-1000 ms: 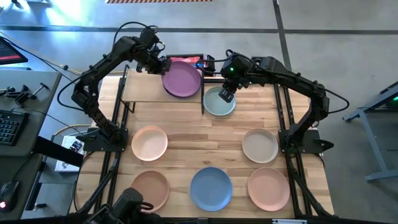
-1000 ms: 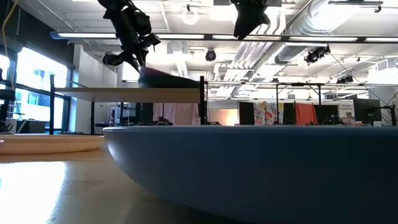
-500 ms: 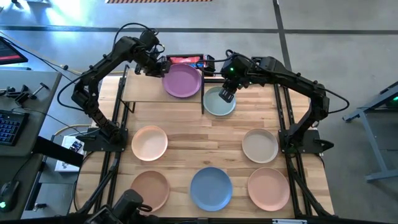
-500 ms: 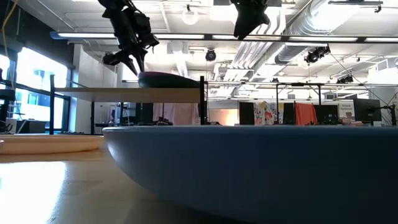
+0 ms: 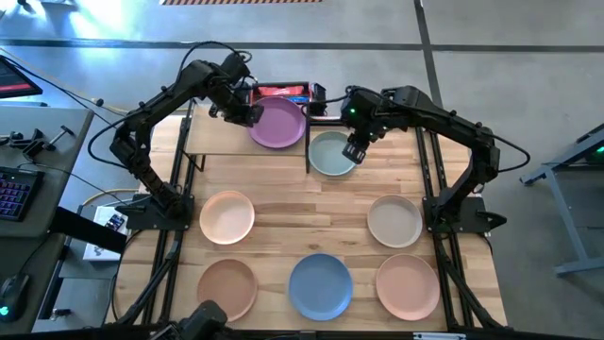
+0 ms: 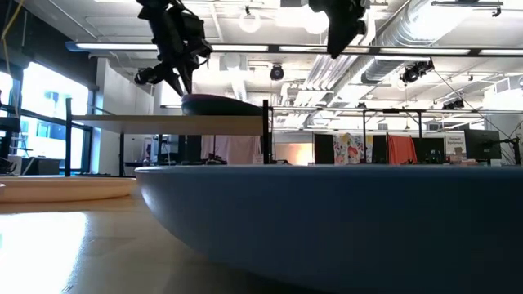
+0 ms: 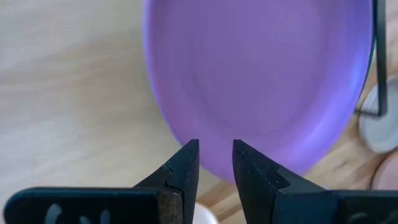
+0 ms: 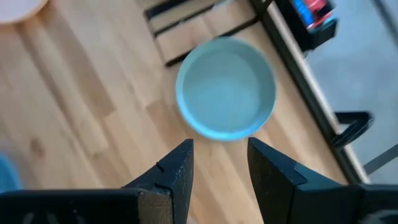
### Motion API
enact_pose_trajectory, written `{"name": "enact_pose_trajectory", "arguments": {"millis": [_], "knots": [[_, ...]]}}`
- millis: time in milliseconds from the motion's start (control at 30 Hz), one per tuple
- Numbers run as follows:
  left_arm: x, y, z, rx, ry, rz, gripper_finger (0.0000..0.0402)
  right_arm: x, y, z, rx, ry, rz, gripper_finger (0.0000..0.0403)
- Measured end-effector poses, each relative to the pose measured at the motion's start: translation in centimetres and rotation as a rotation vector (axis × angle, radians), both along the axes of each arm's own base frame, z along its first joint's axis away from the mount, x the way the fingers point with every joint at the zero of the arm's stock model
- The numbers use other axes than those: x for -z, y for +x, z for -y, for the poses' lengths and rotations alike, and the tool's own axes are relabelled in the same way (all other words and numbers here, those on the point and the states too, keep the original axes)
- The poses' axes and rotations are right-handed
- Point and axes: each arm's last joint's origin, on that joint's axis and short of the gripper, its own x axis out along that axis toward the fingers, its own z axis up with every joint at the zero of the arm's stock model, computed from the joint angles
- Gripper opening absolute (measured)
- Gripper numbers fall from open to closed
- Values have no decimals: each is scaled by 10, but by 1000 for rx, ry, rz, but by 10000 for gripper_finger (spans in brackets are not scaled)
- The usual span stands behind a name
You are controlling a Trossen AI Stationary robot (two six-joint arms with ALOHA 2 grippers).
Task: Place and stack plates onto a shelf
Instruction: Stack the blue plate on top of the violet plate on the shelf
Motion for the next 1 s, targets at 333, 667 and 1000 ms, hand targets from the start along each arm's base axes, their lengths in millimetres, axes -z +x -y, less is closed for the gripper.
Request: {"name": "enact_pose_trajectory", "arguments": {"millis": [333,667,1000], "knots": [[-8,-7,10,14,-9,-18,85,3,-2,-24,2,97,-62,129],[-39,-19,61,177,34,-2,85,4,7,-73,21,222,-38,129],[-57,-7,122,463,112,54,85,12,29,-133,-21,259,25,129]]}}
